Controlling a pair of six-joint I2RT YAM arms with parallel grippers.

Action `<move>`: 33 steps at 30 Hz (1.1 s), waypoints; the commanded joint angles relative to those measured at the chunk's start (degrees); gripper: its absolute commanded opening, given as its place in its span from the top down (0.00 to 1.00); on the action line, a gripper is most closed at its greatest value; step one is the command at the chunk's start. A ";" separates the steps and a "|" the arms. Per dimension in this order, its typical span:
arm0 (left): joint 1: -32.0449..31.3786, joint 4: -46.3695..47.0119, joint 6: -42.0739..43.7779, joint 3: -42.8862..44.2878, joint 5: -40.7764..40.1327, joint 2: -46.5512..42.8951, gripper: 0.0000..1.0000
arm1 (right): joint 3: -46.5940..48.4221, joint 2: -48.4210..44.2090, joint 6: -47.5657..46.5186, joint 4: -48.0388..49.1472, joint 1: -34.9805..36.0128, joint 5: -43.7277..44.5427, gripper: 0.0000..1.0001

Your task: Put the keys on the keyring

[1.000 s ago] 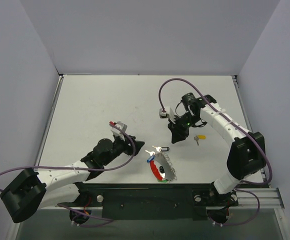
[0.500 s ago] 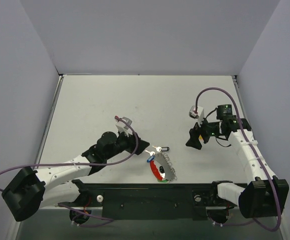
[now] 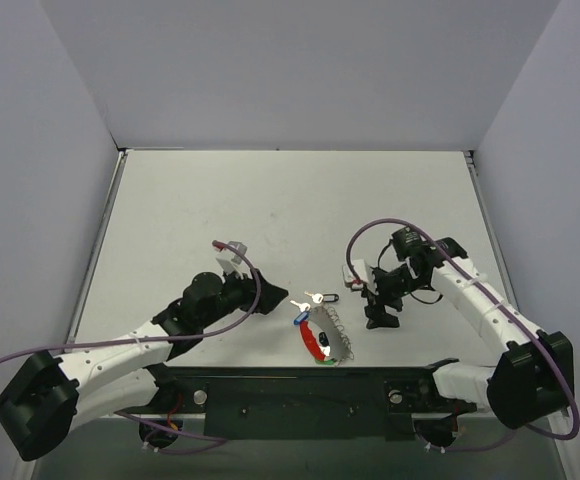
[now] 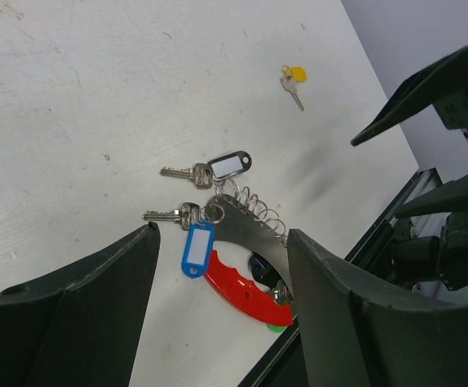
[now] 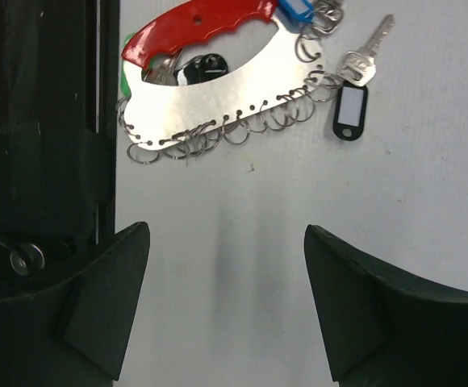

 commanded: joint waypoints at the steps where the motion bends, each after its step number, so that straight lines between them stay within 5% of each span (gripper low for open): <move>1: 2.68 1.32 -2.11 -0.87 -0.28 -3.46 0.26 | 1.43 3.90 -19.08 -8.72 5.77 3.16 0.27; 6: 4.27 -1.49 -1.49 0.09 2.71 -3.37 0.26 | 1.79 9.70 -28.07 -11.29 16.58 9.57 0.38; 14: 4.45 -2.64 -1.32 -3.94 0.78 -9.87 0.27 | -1.02 10.42 -19.13 -2.69 19.33 11.96 0.63; 23: 4.62 -1.32 0.62 -5.88 -0.19 -10.32 0.27 | -0.05 13.84 -3.92 4.96 28.02 22.14 0.60; 33: 4.71 -2.29 0.88 -6.06 -0.89 -11.02 0.27 | -0.06 16.65 -2.06 6.03 32.86 27.16 0.69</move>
